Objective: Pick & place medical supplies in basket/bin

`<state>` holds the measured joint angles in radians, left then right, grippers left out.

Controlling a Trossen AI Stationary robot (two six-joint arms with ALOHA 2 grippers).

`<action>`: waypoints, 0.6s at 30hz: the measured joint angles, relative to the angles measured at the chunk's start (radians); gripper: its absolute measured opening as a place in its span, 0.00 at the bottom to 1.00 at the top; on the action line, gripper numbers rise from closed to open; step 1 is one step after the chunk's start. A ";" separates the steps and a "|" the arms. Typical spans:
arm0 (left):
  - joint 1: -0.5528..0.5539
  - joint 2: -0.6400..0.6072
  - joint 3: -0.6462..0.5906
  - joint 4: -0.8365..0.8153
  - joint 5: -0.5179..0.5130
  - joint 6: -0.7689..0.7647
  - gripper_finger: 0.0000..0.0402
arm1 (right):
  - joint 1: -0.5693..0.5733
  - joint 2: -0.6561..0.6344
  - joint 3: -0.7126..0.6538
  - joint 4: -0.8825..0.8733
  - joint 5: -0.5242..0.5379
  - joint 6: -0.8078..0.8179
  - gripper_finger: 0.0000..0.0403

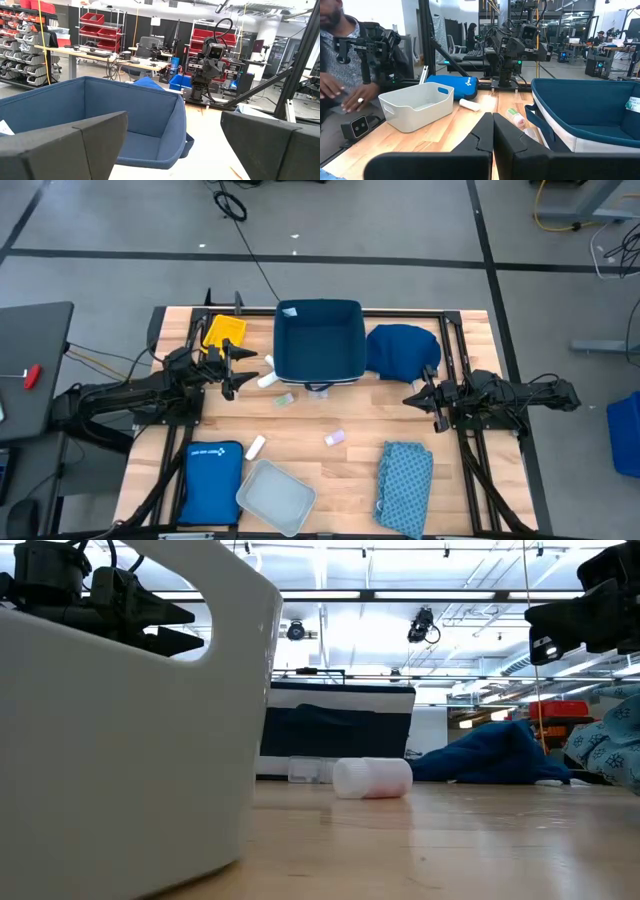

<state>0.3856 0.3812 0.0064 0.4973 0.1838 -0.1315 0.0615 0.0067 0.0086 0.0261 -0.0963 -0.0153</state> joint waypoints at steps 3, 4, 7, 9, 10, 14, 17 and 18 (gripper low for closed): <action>0.000 0.000 0.000 0.000 0.000 0.000 0.81 | 0.000 0.000 0.000 0.000 0.000 0.000 0.01; 0.000 0.000 0.000 0.000 0.000 0.000 0.81 | 0.000 0.000 0.000 0.000 0.000 0.000 0.01; -0.003 0.000 0.000 0.000 -0.001 0.000 0.81 | 0.000 0.000 0.000 0.000 0.000 0.000 0.01; -0.031 0.008 0.000 0.005 -0.019 0.000 0.81 | 0.000 0.000 0.000 0.000 0.000 0.000 0.01; -0.049 0.020 0.000 0.006 -0.032 0.000 0.81 | 0.000 0.000 0.000 0.000 0.000 0.000 0.01; -0.096 0.074 0.000 -0.001 -0.046 0.000 0.81 | 0.000 0.000 0.000 0.000 0.000 0.000 0.01; -0.111 0.091 0.000 0.000 -0.049 0.000 0.81 | 0.000 0.000 0.000 0.000 0.000 0.000 0.01; -0.112 0.098 0.000 0.001 -0.049 0.000 0.81 | 0.000 0.000 0.000 0.000 0.000 0.000 0.01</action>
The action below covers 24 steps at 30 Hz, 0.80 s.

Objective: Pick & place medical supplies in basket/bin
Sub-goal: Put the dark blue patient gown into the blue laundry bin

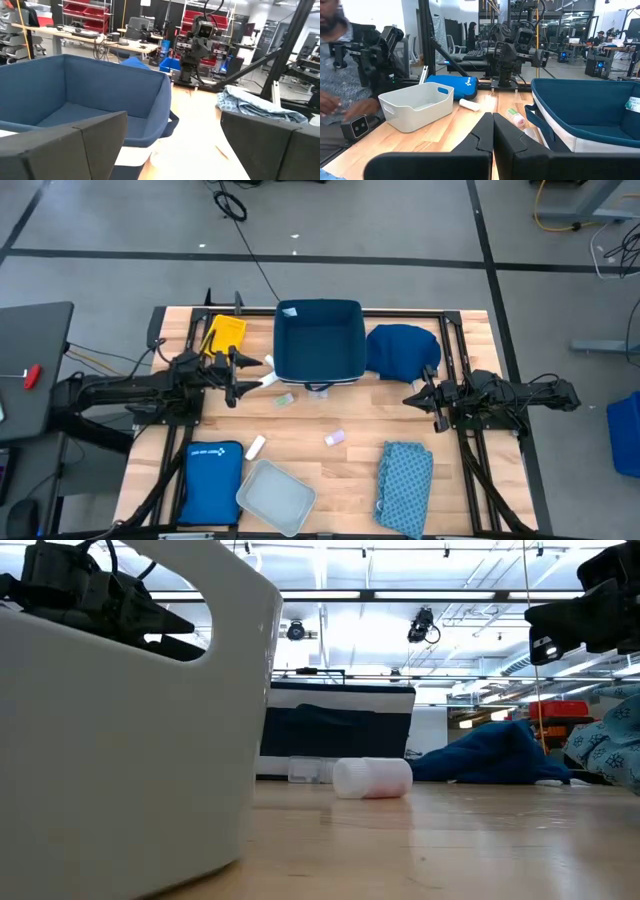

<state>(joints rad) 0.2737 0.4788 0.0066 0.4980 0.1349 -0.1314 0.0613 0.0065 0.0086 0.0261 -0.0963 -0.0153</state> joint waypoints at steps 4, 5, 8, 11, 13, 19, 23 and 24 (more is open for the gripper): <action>0.001 0.012 0.000 0.000 -0.001 0.000 0.81 | 0.000 0.000 0.000 0.000 0.000 0.000 0.01; 0.001 0.012 0.000 0.001 -0.003 0.000 0.81 | 0.000 0.000 0.000 0.000 0.000 0.000 0.01; 0.001 0.012 0.000 0.000 -0.003 0.000 0.81 | 0.000 0.000 0.000 0.000 0.000 0.000 0.01; 0.001 0.012 0.000 0.000 -0.003 -0.001 0.81 | 0.000 0.000 0.000 0.000 0.000 0.000 0.01; 0.001 0.012 0.001 0.009 -0.004 -0.027 0.81 | 0.000 0.000 0.000 0.000 0.000 0.000 0.01; 0.001 0.012 0.021 0.028 -0.003 -0.086 0.81 | 0.000 0.000 0.000 0.000 0.000 0.000 0.01; 0.001 0.013 0.021 0.025 -0.003 -0.085 0.81 | 0.000 0.000 0.000 0.000 0.000 0.000 0.01; 0.001 0.012 0.022 0.027 -0.003 -0.084 0.81 | 0.000 0.000 0.000 0.000 0.000 0.000 0.01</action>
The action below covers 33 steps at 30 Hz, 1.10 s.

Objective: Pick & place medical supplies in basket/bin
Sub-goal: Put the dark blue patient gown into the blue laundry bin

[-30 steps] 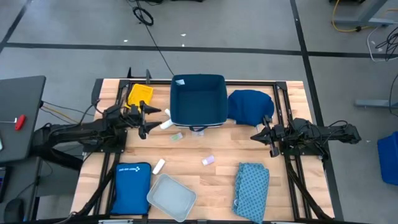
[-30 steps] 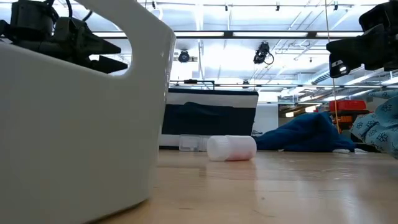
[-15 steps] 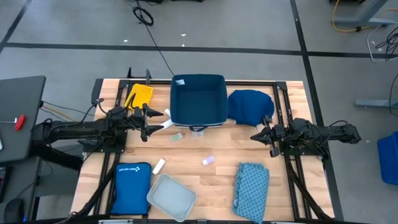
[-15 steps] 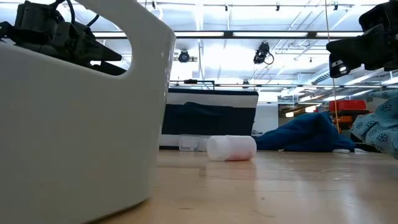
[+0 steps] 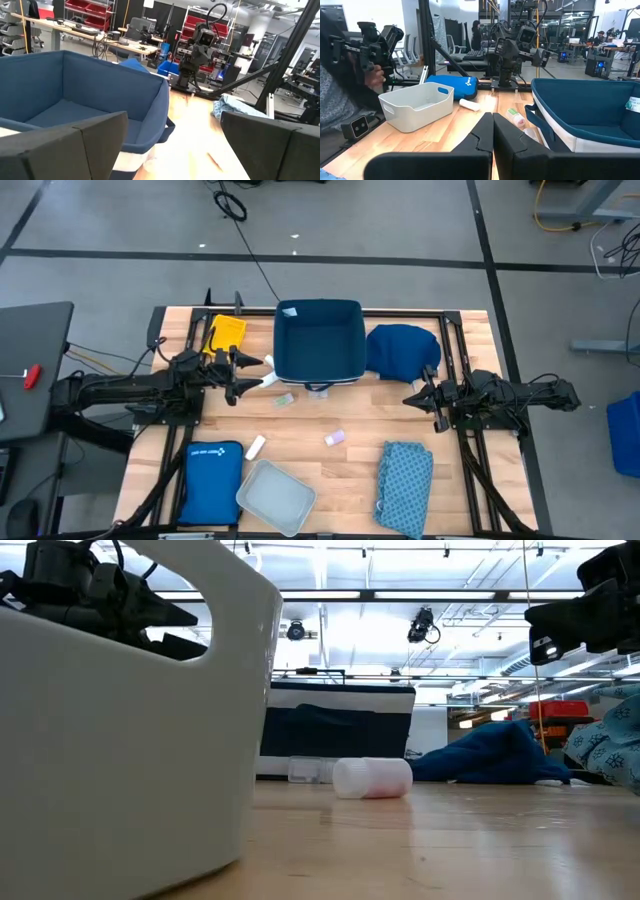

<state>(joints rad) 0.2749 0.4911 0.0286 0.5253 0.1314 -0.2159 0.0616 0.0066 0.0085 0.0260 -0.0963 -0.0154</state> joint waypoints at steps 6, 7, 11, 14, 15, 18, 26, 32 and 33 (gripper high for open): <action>0.001 0.000 0.001 0.020 -0.020 0.012 0.81 | 0.000 0.000 0.000 0.000 0.000 0.000 0.01; 0.001 0.000 0.002 0.022 -0.041 0.018 0.81 | 0.000 0.000 0.000 0.000 0.000 0.000 0.01; 0.001 0.000 0.003 0.023 -0.095 0.024 0.81 | 0.000 0.000 0.000 0.000 0.000 0.000 0.01; 0.001 0.000 0.003 0.023 -0.099 0.042 0.81 | 0.000 0.000 0.000 0.000 0.000 0.000 0.01; 0.000 0.000 0.003 0.022 -0.106 0.054 0.81 | 0.000 0.000 0.000 0.000 0.000 0.000 0.01; 0.000 0.000 0.003 0.019 -0.113 0.080 0.81 | 0.000 0.000 0.000 0.000 0.000 0.000 0.01; 0.000 0.000 0.005 0.052 -0.113 0.106 0.81 | 0.000 0.000 0.000 0.000 0.000 0.000 0.01; 0.000 0.000 0.005 0.047 -0.106 0.088 0.81 | 0.000 0.000 0.000 0.000 0.000 0.000 0.01; 0.000 0.000 0.005 0.040 -0.093 0.094 0.81 | 0.000 0.000 0.000 0.000 0.000 0.000 0.01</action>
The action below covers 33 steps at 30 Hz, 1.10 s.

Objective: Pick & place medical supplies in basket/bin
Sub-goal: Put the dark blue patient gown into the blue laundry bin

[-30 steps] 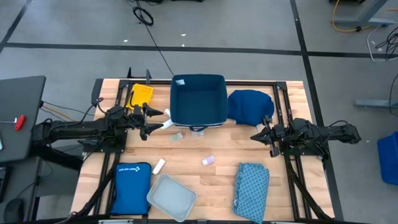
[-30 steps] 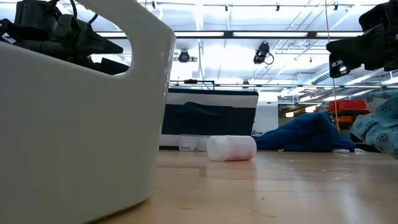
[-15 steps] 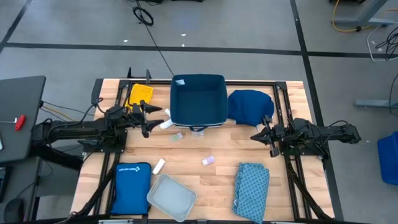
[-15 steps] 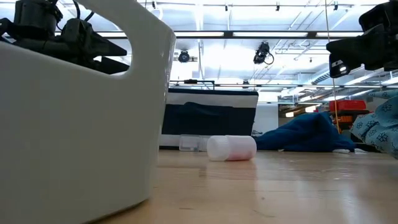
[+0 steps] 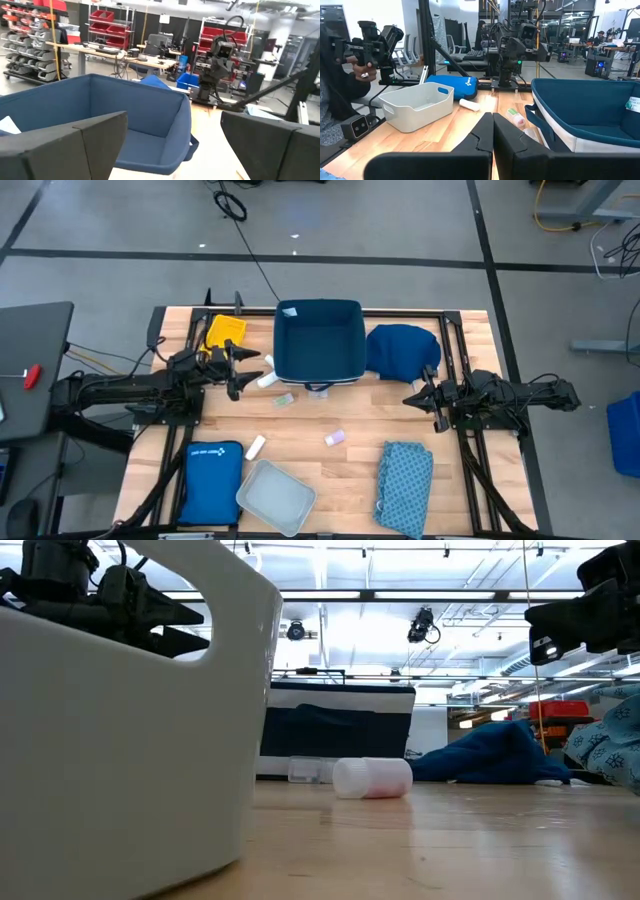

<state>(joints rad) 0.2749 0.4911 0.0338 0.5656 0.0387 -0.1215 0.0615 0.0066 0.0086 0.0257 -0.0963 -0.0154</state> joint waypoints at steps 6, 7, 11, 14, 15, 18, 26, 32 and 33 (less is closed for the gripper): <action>0.000 0.001 0.000 -0.042 0.090 0.034 0.81 | 0.000 0.000 0.000 0.000 0.000 0.000 0.01; 0.000 0.001 0.000 -0.045 0.105 0.035 0.81 | 0.000 0.000 0.000 0.000 0.000 0.000 0.01; 0.000 0.000 0.000 -0.079 0.178 0.058 0.81 | 0.000 0.000 0.000 0.000 0.000 0.000 0.01; 0.000 0.001 0.000 -0.116 0.189 0.091 0.81 | 0.000 0.000 0.000 0.015 0.003 -0.008 0.01; 0.000 0.001 0.000 -0.126 0.185 0.105 0.81 | 0.000 0.000 0.000 0.026 0.003 0.008 0.01; 0.001 0.001 0.000 -0.136 0.162 0.130 0.81 | 0.004 0.000 0.000 0.078 -0.009 0.122 0.01; 0.002 0.000 0.000 -0.127 0.121 0.203 0.81 | 0.004 0.000 0.000 0.292 -0.010 0.133 0.01; 0.000 0.002 0.000 -0.153 0.089 0.142 0.81 | 0.004 0.000 0.000 0.378 -0.020 0.220 0.01; 0.000 0.003 0.000 -0.155 0.086 0.124 0.81 | 0.004 0.000 0.000 0.378 -0.018 0.257 0.01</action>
<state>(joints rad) 0.2745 0.4938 0.0338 0.4103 0.1242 0.0029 0.0658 0.0063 0.0086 0.4040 -0.1147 0.2415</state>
